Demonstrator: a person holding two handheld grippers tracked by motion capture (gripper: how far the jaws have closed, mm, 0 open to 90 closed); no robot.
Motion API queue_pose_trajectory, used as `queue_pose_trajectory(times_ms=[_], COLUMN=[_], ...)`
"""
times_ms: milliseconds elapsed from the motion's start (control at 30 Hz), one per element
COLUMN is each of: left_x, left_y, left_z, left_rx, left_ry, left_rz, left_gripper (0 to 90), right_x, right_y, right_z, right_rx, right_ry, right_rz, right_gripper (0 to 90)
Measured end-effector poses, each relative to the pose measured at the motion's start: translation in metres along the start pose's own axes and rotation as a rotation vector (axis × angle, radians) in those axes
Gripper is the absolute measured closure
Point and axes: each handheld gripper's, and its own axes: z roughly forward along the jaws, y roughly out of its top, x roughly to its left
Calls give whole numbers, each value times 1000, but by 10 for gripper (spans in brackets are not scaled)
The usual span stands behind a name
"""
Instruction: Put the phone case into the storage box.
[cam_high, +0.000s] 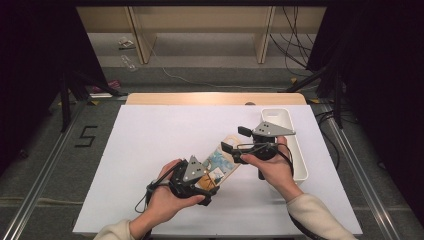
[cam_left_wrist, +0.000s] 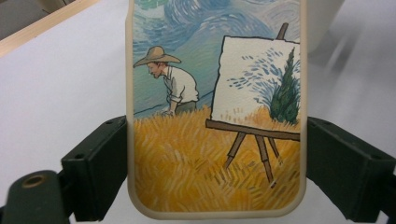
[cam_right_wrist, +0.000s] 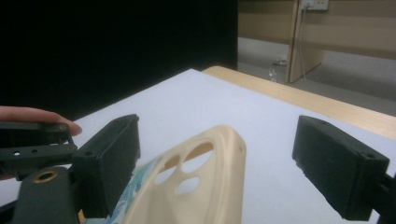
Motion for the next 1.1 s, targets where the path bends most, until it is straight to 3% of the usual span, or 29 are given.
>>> queue_pose_trajectory(times_ms=[800, 1100], left_x=[0, 0], left_y=[0, -1], left_z=[1, 3], left_rx=[-1, -3], left_ry=[8, 13], left_rz=[8, 5], left_gripper=[118, 118], right_x=[0, 0], right_y=[0, 0], right_z=[9, 9], right_rx=[24, 28], right_ry=[15, 18], right_rz=[29, 38], right_gripper=[203, 259])
